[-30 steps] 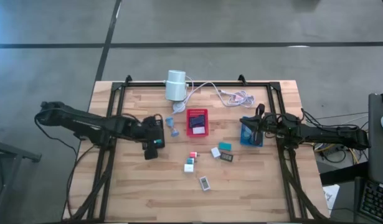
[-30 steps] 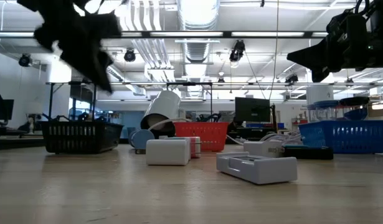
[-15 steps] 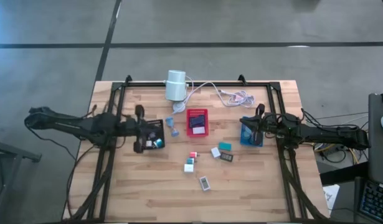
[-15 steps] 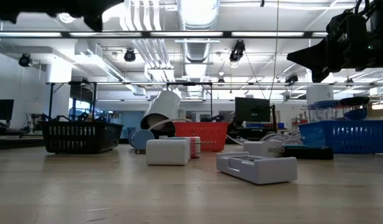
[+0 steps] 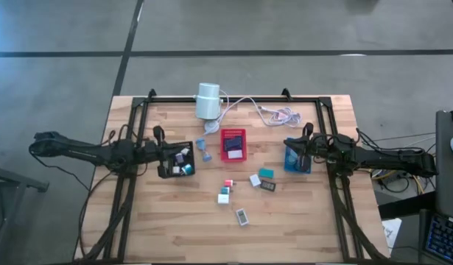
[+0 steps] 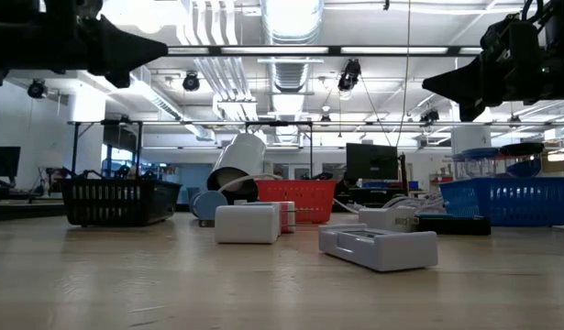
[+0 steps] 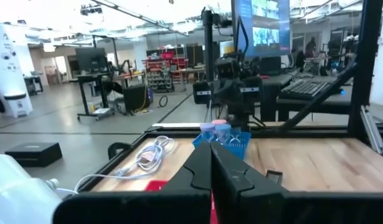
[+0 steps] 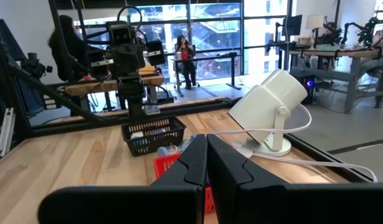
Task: Pick & Place Office items
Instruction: Put the light blue hourglass into the blue basket
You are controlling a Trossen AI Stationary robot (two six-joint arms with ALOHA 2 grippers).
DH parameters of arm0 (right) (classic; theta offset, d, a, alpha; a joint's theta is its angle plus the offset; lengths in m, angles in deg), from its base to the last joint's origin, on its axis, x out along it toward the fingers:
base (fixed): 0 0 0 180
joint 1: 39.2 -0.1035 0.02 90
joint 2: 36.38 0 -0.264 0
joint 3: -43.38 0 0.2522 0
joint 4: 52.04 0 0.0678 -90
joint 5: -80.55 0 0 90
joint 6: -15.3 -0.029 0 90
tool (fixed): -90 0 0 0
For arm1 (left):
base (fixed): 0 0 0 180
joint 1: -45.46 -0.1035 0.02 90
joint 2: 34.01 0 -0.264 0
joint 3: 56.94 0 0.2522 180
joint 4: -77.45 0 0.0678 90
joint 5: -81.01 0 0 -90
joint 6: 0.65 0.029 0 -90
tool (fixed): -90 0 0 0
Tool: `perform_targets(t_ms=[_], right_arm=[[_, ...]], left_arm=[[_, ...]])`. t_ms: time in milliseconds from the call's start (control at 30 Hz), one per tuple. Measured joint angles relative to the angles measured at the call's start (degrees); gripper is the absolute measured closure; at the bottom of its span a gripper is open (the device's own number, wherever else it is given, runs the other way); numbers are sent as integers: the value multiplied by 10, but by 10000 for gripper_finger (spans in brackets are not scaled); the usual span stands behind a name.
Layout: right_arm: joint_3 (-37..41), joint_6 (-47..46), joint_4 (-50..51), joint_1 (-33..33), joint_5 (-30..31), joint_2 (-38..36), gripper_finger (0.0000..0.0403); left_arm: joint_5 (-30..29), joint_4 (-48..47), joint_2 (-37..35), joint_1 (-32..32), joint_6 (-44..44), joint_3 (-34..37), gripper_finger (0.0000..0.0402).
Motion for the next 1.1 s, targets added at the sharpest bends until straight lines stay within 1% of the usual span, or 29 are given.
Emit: perform_targets(t_ms=[100, 233, 467, 967, 1100], right_arm=[[0, 0, 0, 0, 0, 0, 394], [0, -5, 0, 0, 0, 0, 394], [0, -17, 0, 0, -1, 0, 394], [0, 9, 0, 0, 0, 0, 394], [0, 9, -5, 0, 0, 0, 394]], left_arm=[[0, -4, -20, 0, 9, 11, 401], [0, -33, -50, 0, 24, 28, 401], [0, -42, -85, -3, 23, 60, 401], [7, -61, -89, -4, 33, 68, 401], [9, -62, -89, -4, 20, 68, 401]])
